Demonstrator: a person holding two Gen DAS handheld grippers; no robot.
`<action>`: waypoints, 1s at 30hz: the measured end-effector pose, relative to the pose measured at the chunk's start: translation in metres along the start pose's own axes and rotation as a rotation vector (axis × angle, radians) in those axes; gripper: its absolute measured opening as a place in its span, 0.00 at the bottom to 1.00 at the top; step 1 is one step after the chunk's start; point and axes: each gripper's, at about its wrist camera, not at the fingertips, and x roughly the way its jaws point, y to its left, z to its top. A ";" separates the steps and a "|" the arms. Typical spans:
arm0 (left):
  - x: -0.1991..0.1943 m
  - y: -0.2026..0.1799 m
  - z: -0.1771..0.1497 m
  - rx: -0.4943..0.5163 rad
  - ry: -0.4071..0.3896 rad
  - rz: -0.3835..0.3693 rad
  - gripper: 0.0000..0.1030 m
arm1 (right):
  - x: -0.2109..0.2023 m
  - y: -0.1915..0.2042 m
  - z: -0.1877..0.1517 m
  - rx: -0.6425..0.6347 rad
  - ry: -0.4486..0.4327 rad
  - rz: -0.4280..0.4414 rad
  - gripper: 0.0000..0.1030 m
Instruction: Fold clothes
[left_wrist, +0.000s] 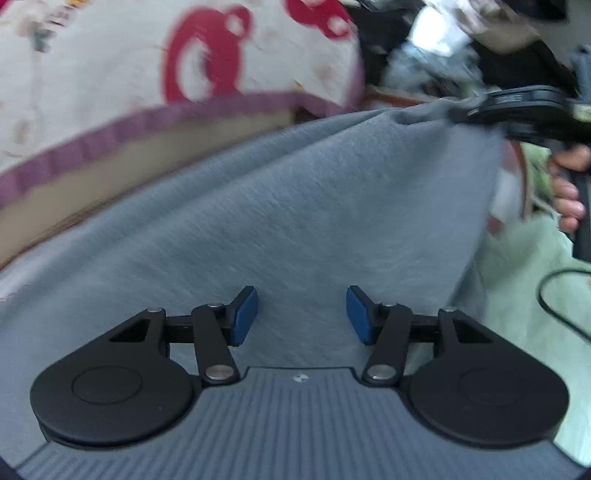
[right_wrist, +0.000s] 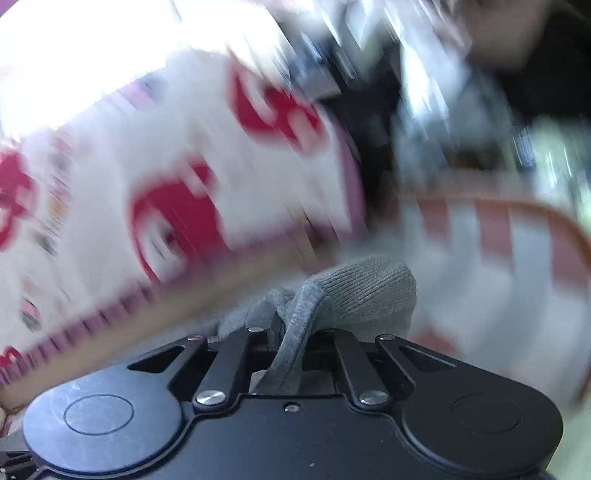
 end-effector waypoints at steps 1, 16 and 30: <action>0.005 -0.003 -0.004 0.014 0.024 -0.010 0.51 | 0.010 -0.009 -0.008 0.046 0.088 -0.018 0.10; 0.021 0.008 -0.035 -0.060 0.135 -0.020 0.53 | -0.023 -0.051 -0.077 0.331 0.224 -0.038 0.56; 0.006 -0.017 -0.030 0.069 0.223 -0.263 0.54 | 0.012 -0.077 -0.077 0.500 0.235 -0.010 0.90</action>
